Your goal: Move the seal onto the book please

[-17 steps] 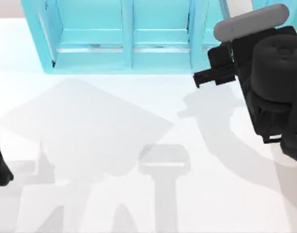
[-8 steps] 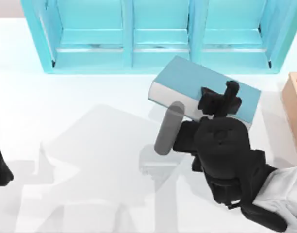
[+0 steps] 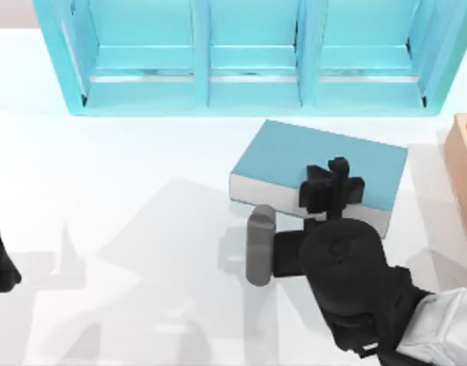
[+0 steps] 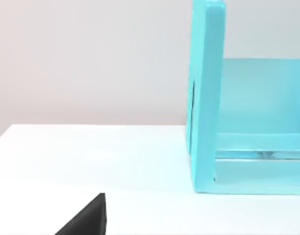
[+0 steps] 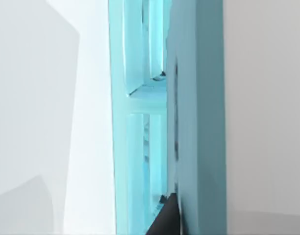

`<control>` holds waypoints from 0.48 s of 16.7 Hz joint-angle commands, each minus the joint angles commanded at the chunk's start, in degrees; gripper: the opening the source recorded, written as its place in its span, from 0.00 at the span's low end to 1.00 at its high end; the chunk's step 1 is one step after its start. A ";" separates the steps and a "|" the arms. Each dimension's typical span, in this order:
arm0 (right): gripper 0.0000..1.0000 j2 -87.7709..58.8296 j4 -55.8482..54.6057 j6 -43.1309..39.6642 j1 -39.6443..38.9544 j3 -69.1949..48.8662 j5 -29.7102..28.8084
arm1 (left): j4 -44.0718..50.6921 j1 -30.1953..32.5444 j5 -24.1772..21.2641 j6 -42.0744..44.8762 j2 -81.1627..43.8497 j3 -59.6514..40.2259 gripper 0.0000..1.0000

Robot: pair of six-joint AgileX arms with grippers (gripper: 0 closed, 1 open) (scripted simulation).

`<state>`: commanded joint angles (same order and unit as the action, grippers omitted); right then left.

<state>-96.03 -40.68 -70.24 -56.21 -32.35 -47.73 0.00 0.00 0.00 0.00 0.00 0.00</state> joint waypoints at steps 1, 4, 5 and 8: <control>0.00 0.00 0.00 0.00 0.00 0.00 0.00 | 0.00 0.00 0.00 0.00 0.00 0.00 1.00; 0.00 0.20 0.30 0.44 -0.06 0.22 -0.12 | 0.00 0.00 0.00 0.00 0.00 0.00 1.00; 0.00 0.35 0.39 0.45 -0.26 0.29 -0.29 | 0.00 0.00 0.00 0.00 0.00 0.00 1.00; 0.00 0.78 0.64 0.48 -0.85 0.50 -0.77 | 0.00 0.00 0.00 0.00 0.00 0.00 1.00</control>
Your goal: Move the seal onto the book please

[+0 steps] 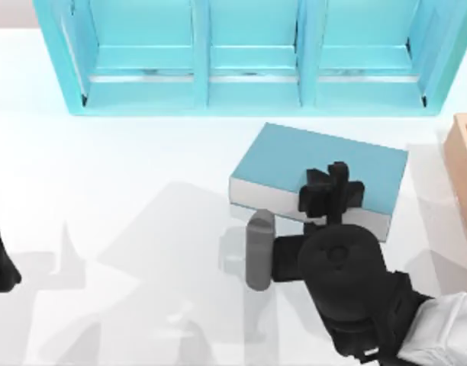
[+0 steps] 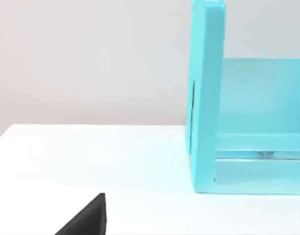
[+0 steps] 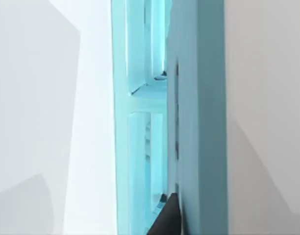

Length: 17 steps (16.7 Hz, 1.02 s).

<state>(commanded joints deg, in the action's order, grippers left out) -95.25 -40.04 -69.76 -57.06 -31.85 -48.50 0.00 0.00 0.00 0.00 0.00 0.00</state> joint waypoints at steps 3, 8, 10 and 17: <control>0.00 -0.40 0.09 0.27 0.25 0.00 0.12 | 0.00 0.00 0.00 0.00 0.00 0.00 1.00; 0.00 -4.37 -4.78 0.15 0.11 0.89 0.01 | 0.00 0.00 0.00 0.00 0.00 0.00 1.00; 0.00 -6.26 -7.69 0.10 0.14 1.34 -0.10 | 0.00 0.00 0.00 0.00 0.00 0.00 1.00; 0.08 -7.98 -9.42 0.31 0.26 1.96 0.01 | 0.00 0.00 0.00 0.00 0.00 0.00 1.00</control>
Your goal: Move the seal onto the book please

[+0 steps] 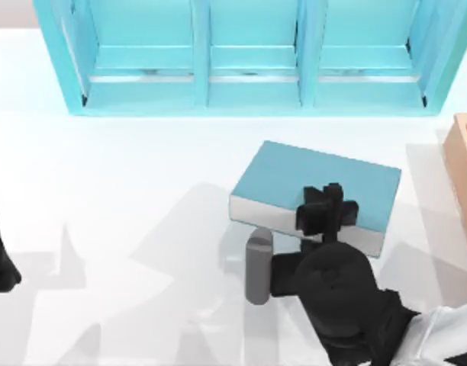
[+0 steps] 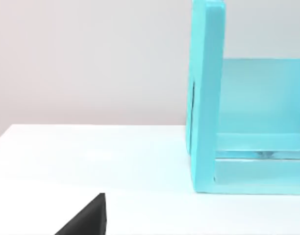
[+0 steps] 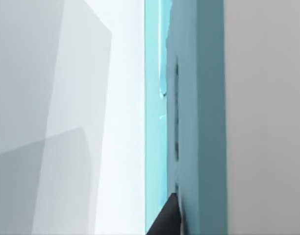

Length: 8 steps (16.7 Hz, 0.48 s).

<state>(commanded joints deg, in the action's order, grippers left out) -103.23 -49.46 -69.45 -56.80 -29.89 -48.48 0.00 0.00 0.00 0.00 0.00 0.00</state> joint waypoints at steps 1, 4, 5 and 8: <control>0.15 0.00 0.00 0.00 0.00 0.00 0.00 | 0.00 0.00 0.00 0.00 0.00 0.00 1.00; 0.38 0.00 0.00 0.00 0.00 0.00 0.00 | 0.00 0.00 0.00 0.00 0.00 0.00 1.00; 0.45 0.00 0.00 0.00 0.00 0.00 0.00 | 0.00 0.00 0.00 0.00 0.00 0.00 1.00; 0.68 0.00 0.00 0.00 0.00 0.00 0.00 | 0.00 0.00 0.00 0.00 0.00 0.00 1.00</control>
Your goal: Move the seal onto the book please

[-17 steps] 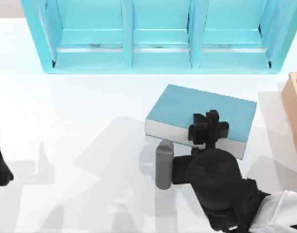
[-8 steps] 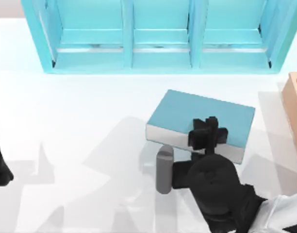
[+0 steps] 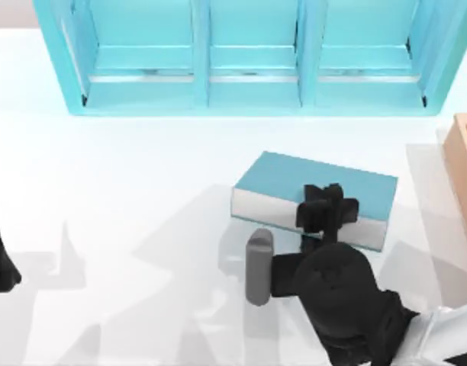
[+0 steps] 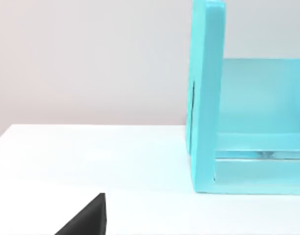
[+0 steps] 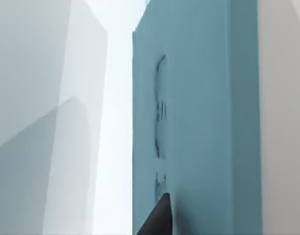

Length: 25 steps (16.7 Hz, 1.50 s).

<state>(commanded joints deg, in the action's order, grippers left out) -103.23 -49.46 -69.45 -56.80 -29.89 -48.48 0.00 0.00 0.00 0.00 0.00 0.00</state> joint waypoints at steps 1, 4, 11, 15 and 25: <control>0.75 0.00 0.00 0.00 0.00 0.00 0.00 | 0.00 0.00 0.00 0.00 0.00 0.00 1.00; 0.98 0.00 0.00 0.00 0.00 0.00 0.00 | 0.00 0.00 0.00 0.00 0.00 0.00 1.00; 1.00 0.00 0.00 0.00 0.00 0.00 0.00 | 0.00 0.00 0.00 0.00 0.00 0.00 1.00; 1.00 0.11 0.78 0.79 -0.48 0.04 -0.32 | 0.00 0.00 0.00 0.00 0.00 0.00 1.00; 1.00 7.22 31.83 27.43 -19.56 -0.81 -13.00 | 0.00 0.00 0.00 0.00 0.00 0.00 1.00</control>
<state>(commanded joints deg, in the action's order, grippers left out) -96.01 -17.63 -42.02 -76.36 -30.70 -61.48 0.00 0.00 0.00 0.00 0.00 0.00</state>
